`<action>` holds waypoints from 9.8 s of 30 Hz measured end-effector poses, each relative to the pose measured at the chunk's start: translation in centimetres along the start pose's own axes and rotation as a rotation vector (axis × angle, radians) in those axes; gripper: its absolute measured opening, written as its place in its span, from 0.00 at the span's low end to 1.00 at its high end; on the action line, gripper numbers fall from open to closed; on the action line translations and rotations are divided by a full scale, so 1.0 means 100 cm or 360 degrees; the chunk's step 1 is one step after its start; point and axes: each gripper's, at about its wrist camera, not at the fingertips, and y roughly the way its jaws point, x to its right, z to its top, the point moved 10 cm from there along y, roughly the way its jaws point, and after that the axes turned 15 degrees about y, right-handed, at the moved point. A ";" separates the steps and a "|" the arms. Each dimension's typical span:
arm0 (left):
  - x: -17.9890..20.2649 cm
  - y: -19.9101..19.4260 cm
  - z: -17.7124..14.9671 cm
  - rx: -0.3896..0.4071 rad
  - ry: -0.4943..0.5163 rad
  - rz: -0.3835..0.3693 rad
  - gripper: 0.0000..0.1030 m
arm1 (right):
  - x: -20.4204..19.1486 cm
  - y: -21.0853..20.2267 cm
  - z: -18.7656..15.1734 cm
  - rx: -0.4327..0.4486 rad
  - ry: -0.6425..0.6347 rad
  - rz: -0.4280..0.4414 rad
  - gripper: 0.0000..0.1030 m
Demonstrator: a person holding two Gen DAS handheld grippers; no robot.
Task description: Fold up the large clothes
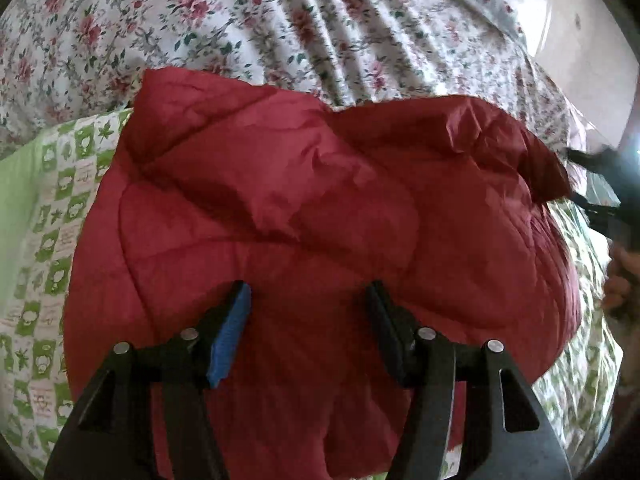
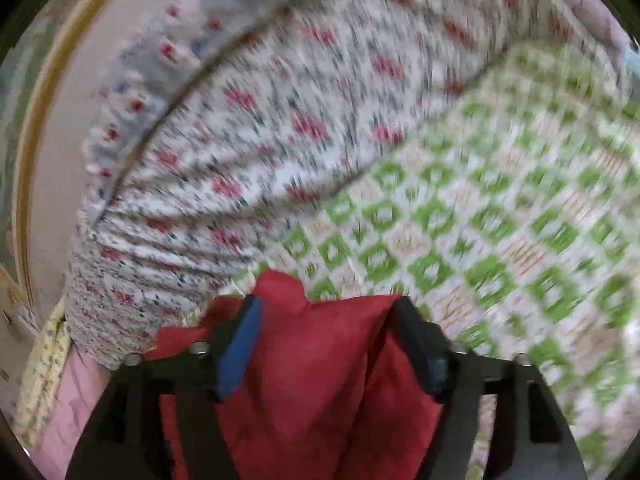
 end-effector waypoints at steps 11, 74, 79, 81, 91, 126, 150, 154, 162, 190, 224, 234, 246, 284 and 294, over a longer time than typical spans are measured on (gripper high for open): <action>-0.012 0.014 0.008 -0.0031 -0.0025 0.0069 0.57 | -0.039 0.066 -0.138 -0.0484 -0.0850 -0.0238 0.75; -0.083 -0.008 -0.028 -0.0095 -0.0394 0.0008 0.60 | 0.013 0.001 -0.109 -0.0465 -0.0467 -0.0114 0.76; -0.082 -0.031 -0.034 -0.0038 -0.0421 -0.0060 0.64 | 0.022 -0.006 -0.103 -0.0451 -0.0444 -0.0130 0.76; -0.083 -0.040 -0.038 -0.0027 -0.0419 -0.0059 0.66 | 0.027 -0.008 -0.101 -0.0456 -0.0434 -0.0140 0.78; -0.108 -0.057 -0.060 -0.0022 -0.0468 -0.0057 0.79 | 0.053 -0.008 -0.098 -0.0487 -0.0335 -0.0178 0.81; -0.130 0.019 -0.066 -0.0082 -0.0887 -0.0429 0.84 | 0.065 0.076 -0.099 -0.0736 0.0114 -0.0033 0.87; -0.088 -0.059 -0.042 0.0117 -0.0521 -0.0347 0.40 | 0.034 0.015 -0.107 -0.0757 0.0012 0.0098 0.38; -0.083 -0.080 -0.052 0.0156 -0.0520 -0.0346 0.38 | 0.026 -0.007 -0.118 -0.0778 0.0004 0.0136 0.37; -0.066 -0.135 -0.087 0.0246 -0.0521 -0.0380 0.28 | 0.023 -0.056 -0.151 -0.0838 -0.0019 0.0199 0.36; -0.072 -0.108 -0.115 0.0092 -0.0405 -0.0154 0.29 | 0.056 -0.083 -0.168 -0.0789 -0.0076 0.0067 0.35; -0.086 -0.157 -0.092 0.0232 -0.0350 0.0175 0.76 | 0.024 -0.118 -0.123 -0.0146 -0.0347 -0.0156 0.74; -0.027 -0.146 -0.089 0.0171 -0.0177 0.0019 0.76 | -0.021 -0.122 -0.160 -0.0196 -0.0573 -0.0086 0.74; -0.004 -0.098 -0.087 -0.0005 -0.0060 0.0018 0.76 | -0.016 -0.069 -0.204 -0.0381 -0.0688 -0.0172 0.74; -0.077 -0.003 -0.067 -0.0207 -0.0500 -0.0011 0.82 | 0.028 0.015 -0.173 -0.0498 -0.0372 -0.0283 0.81; -0.028 -0.091 -0.100 0.0019 -0.0418 -0.0094 0.82 | 0.031 0.010 -0.172 -0.0444 -0.0348 -0.0287 0.80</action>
